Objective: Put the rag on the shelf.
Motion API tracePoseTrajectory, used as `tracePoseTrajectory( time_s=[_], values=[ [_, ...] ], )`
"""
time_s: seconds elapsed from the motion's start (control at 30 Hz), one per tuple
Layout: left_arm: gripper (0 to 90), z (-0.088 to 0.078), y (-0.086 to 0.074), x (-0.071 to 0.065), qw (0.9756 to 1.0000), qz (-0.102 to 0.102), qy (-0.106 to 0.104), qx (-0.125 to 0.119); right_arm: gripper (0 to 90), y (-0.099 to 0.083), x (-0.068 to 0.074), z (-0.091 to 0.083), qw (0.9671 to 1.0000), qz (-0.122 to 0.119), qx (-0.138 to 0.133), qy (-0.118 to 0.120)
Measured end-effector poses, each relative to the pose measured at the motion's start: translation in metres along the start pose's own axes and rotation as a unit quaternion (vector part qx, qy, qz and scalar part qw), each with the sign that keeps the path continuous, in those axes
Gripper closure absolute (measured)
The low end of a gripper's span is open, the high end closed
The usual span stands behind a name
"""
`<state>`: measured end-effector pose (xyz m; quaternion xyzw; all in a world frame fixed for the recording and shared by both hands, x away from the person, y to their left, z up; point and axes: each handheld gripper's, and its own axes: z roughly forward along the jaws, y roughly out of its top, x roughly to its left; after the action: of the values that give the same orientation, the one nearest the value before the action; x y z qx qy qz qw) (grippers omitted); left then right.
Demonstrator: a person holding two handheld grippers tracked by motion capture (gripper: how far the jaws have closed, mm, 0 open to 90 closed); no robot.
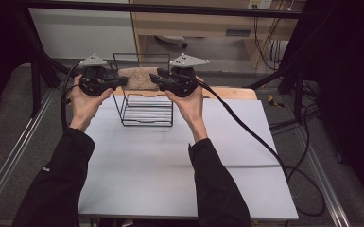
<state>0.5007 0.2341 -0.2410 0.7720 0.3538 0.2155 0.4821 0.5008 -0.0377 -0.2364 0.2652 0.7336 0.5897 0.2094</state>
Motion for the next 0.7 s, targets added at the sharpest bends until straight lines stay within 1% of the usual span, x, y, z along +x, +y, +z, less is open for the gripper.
tracePoseTrajectory(
  time_s=[0.03,0.07,0.17,0.23,0.3,0.37,0.53,0.6,0.67,0.7],
  values=[
    [90.0,0.0,-0.001,0.0,1.0,0.002,-0.001,0.002,75.3,-0.001,0.0,0.001,1.0,0.002,0.009,0.004],
    [90.0,0.0,-0.003,-0.001,1.0,0.005,0.002,0.001,80.3,-0.003,0.001,0.002,0.9997,0.003,0.022,0.006],
    [89.9,0.001,-0.007,-0.003,0.9999,0.013,0.0,0.003,88.6,-0.01,0.004,0.007,0.9985,-0.003,0.054,0.005],
    [89.9,0.002,-0.01,-0.004,0.9998,0.018,0.0,0.004,90.0,-0.015,0.005,0.011,0.9978,-0.002,0.066,0.003],
    [89.9,0.003,-0.012,-0.004,0.9998,0.02,0.002,0.008,90.0,-0.02,0.004,0.014,0.9974,0.001,0.072,-0.004],
    [89.9,0.006,-0.014,-0.003,0.9998,0.018,0.003,0.007,90.0,-0.023,0.001,0.017,0.997,0.006,0.076,-0.013],
    [89.9,0.012,-0.015,0.0,0.9999,0.011,0.012,0.007,89.2,-0.029,-0.004,0.024,0.9962,0.013,0.08,-0.031],
    [89.9,0.014,-0.015,0.002,0.9999,0.004,0.01,0.003,88.7,-0.029,-0.006,0.026,0.9962,0.016,0.078,-0.035],
    [89.9,0.015,-0.015,0.003,0.9999,0.005,0.014,0.002,88.4,-0.029,-0.008,0.028,0.9963,0.017,0.077,-0.035],
    [89.9,0.016,-0.015,0.003,0.9999,0.003,0.012,0.001,87.9,-0.029,-0.008,0.028,0.9963,0.018,0.076,-0.035]
  ],
)
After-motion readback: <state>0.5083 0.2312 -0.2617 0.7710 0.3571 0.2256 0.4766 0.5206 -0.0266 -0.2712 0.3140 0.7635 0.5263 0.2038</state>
